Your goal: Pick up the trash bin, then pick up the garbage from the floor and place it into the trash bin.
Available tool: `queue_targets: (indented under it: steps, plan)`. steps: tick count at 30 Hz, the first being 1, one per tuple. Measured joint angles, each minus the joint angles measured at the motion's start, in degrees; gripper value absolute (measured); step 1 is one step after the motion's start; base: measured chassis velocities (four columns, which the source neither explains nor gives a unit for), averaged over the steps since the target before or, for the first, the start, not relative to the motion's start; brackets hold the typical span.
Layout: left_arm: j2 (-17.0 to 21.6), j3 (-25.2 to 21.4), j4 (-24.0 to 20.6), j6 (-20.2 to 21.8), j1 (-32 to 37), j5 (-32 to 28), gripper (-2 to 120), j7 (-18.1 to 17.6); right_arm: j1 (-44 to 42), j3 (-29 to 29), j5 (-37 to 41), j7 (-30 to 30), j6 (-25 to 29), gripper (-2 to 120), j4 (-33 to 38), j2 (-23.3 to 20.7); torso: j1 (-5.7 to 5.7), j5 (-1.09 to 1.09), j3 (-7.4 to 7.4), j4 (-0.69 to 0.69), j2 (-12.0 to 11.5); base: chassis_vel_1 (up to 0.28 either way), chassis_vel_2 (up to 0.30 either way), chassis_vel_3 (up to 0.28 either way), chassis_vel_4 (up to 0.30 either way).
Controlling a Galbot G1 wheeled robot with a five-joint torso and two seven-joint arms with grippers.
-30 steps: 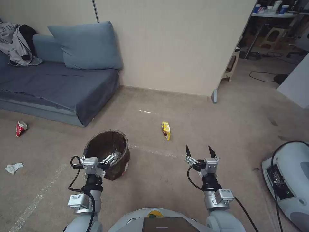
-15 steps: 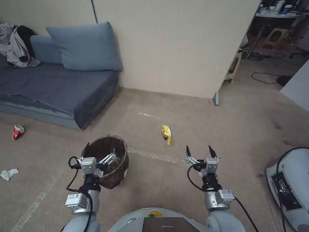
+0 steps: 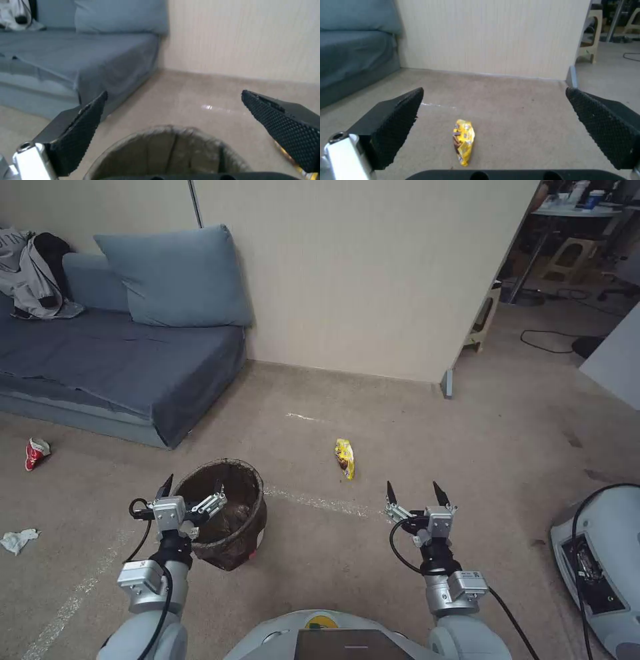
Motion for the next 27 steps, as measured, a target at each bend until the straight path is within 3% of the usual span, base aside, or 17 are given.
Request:
queue_targets:
  steps: [7, 9, 12, 20, 27]
  plan:
    - [4.9, -3.2, 1.6, 10.0, -3.7, -7.4, 100, -0.9, 0.4, 0.1, 0.1, 0.1, -0.2, 100, -1.1, -0.1, 0.0, 0.0, 0.0, 0.0, 0.0, 0.0, 0.0, 0.0, 0.0]
    - [5.4, -3.3, 2.0, 10.9, -4.1, -8.3, 100, -0.9, 0.4, 0.1, 0.0, 0.1, -0.2, 100, -1.2, 0.0, 0.0, 0.0, 0.0, -0.01, 0.0, 0.0, 0.0, 0.0, 0.0]
    - [7.7, -3.3, 5.0, 14.7, -6.9, -12.4, 100, -1.6, 0.7, 0.1, -0.1, 0.2, -0.2, 100, -1.6, 0.2, 0.0, 0.0, 0.0, 0.0, 0.0, 0.0, 0.0, 0.0, 0.0]
    - [11.1, -2.7, 10.2, 19.1, -12.0, -16.2, 100, -4.3, 1.1, 0.1, -0.7, 0.2, -0.5, 100, -2.4, 0.6, 0.0, 0.0, 0.0, 0.0, 0.0, 0.0, 0.0, 0.0, 0.0]
    - [11.7, -3.3, 11.9, 22.1, -13.0, -17.6, 100, -7.9, 1.1, -0.1, -1.3, 0.2, -0.5, 100, -3.1, 0.9, 0.0, 0.01, 0.0, 0.0, 0.0, 0.0, 0.0, 0.0, 0.0]
